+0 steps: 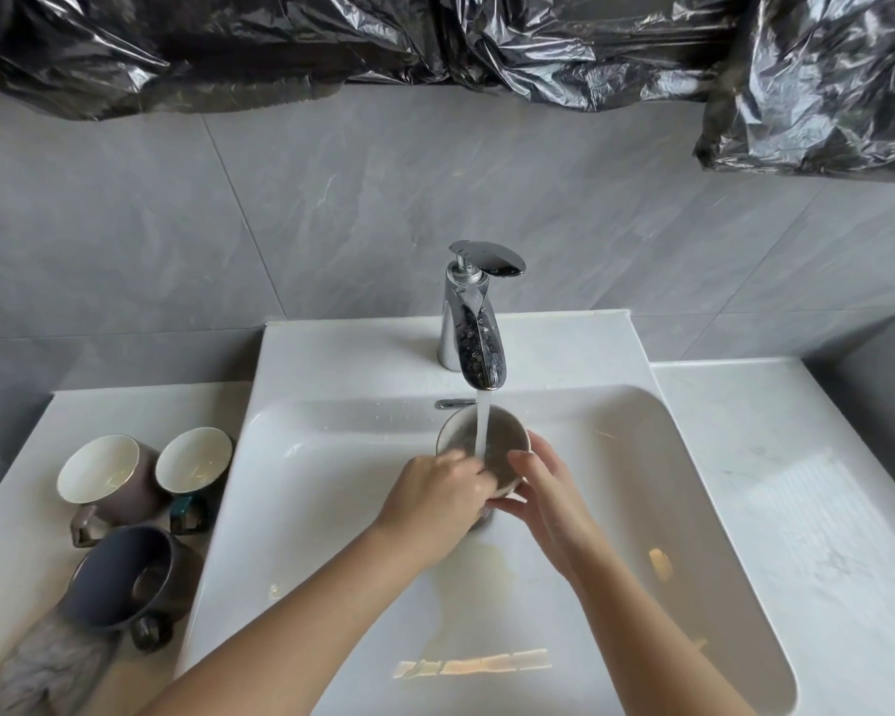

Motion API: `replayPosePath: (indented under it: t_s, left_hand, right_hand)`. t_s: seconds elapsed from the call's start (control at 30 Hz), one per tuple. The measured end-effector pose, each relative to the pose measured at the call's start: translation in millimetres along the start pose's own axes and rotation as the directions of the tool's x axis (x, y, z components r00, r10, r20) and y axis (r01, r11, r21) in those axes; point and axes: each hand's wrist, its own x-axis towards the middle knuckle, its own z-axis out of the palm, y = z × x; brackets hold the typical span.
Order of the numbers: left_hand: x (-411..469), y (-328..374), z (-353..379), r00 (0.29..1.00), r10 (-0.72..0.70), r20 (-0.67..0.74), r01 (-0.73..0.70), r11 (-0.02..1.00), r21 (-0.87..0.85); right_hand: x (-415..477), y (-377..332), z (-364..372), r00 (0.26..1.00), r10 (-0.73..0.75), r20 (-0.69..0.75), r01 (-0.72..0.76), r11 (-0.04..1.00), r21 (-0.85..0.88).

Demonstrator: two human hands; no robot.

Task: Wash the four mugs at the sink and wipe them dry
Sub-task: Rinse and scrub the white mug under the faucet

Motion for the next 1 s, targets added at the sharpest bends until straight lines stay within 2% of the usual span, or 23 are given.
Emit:
replayPosePath:
  t_s: [0.1,0.17,0.27,0.33,0.4,0.47,0.53,0.6,0.73,0.87,0.93,1.0]
  left_hand:
    - [3,-5,-4,0.998,0.031,0.051,-0.033,0.999,0.041]
    - [8,-2,-7,0.998,0.032,0.05,-0.037,0.992,0.118]
    - [8,7,-11,0.998,0.057,0.028,-0.06,0.993,0.099]
    - [2,4,-8,0.999,0.05,0.011,-0.05,0.999,-0.003]
    - [-6,-8,-10,0.991,0.121,0.058,-0.115,0.988,-0.099]
    - [-11,-17,-10,0.975,0.187,0.118,-0.183,0.982,-0.039]
    - [-10,-18,-7,0.982,0.156,0.102,-0.16,0.987,0.03]
    - [-7,-11,-11,0.99,0.128,0.063,-0.129,0.992,0.001]
    - [-6,-1,-13,0.99,0.122,-0.068,-0.124,0.992,-0.036]
    - [-8,11,-2,0.996,0.047,-0.074,-0.054,0.994,-0.099]
    - [-3,10,3,0.999,0.048,-0.005,-0.048,0.997,-0.06]
    - [-3,3,-1,0.995,0.048,0.083,-0.05,0.999,0.02]
  right_hand:
    - [3,-8,-2,0.999,-0.015,0.031,0.019,0.99,-0.137]
    - [5,0,3,0.997,-0.057,-0.052,0.051,0.993,-0.111]
    - [7,10,6,0.987,-0.093,-0.133,0.084,0.994,-0.069]
    - [7,4,1,0.991,-0.076,-0.112,0.063,0.991,-0.117]
    - [9,-6,-7,0.995,-0.06,-0.082,0.04,0.974,-0.224]
    - [12,-12,-10,0.998,-0.033,-0.047,0.015,0.94,-0.34]
    - [13,-13,-8,1.0,-0.003,0.0,0.002,0.921,-0.391]
    - [10,-14,-3,1.0,0.01,0.01,-0.006,0.932,-0.363]
    - [-5,0,2,0.999,0.037,-0.004,-0.038,0.992,-0.118]
    - [-13,12,10,0.999,0.037,0.014,-0.038,0.994,0.099]
    - [-14,8,6,0.999,0.042,0.021,-0.043,0.998,0.054]
    - [-13,5,-4,0.996,0.061,0.066,-0.056,0.996,-0.073]
